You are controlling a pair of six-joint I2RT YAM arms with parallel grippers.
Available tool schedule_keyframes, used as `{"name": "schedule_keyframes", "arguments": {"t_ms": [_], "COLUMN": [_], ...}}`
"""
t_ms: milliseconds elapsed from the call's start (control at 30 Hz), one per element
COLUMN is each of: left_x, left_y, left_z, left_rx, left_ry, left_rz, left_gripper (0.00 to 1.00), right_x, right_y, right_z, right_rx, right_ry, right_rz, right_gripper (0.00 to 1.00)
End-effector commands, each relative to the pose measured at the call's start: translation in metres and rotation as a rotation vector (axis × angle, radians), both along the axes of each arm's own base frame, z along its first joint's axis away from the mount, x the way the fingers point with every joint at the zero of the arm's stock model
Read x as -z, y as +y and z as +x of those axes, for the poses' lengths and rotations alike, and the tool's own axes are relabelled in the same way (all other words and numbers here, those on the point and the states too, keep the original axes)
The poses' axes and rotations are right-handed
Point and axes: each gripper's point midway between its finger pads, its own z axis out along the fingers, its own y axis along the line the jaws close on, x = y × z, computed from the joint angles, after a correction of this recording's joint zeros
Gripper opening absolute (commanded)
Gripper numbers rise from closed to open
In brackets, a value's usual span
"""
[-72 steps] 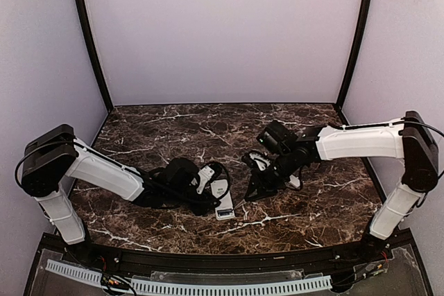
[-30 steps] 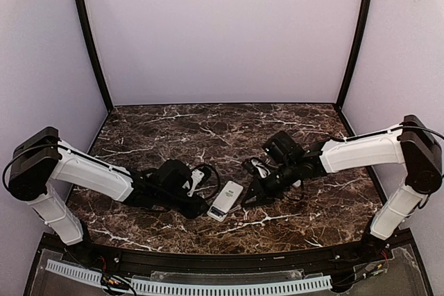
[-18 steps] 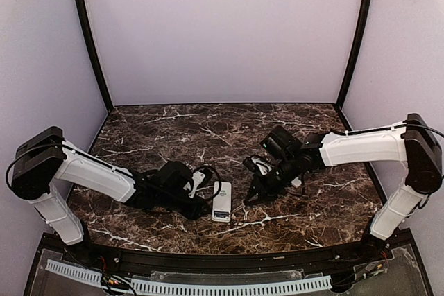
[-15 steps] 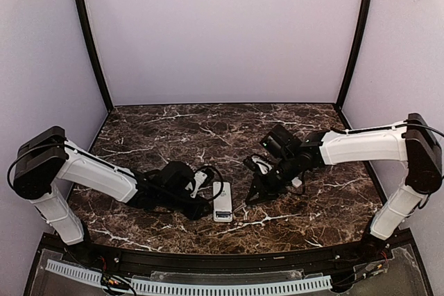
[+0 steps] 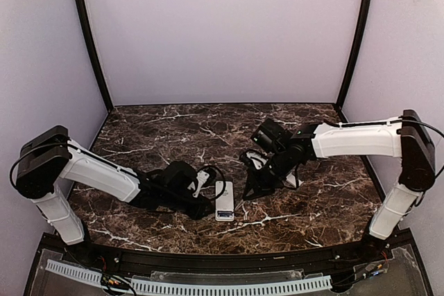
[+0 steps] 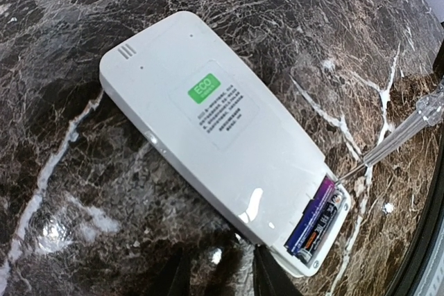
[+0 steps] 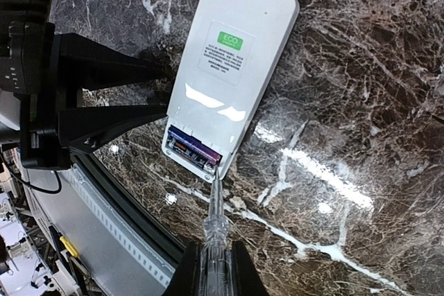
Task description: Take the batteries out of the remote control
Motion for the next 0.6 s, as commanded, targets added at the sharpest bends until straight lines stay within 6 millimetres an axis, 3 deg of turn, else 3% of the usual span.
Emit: {"name": "schedule_keyframes", "arguments": {"t_ms": [0, 233, 567], "left_x": [0.029, 0.036, 0.039], "left_y": [0.001, -0.001, -0.002], "left_z": [-0.024, -0.030, -0.037], "left_rx": [0.051, 0.057, 0.051], "left_ry": [0.098, 0.121, 0.145], "left_rz": [0.076, 0.082, 0.072], "left_gripper": [0.32, 0.31, 0.30], "right_x": [0.028, 0.013, -0.005], "right_y": [0.006, 0.023, 0.014], "right_z": [-0.002, -0.004, -0.002], "right_rx": [0.014, 0.058, 0.130], "right_ry": [-0.019, -0.043, -0.094], "right_rz": [-0.068, 0.179, 0.265], "right_gripper": [0.00, 0.00, 0.00]}}
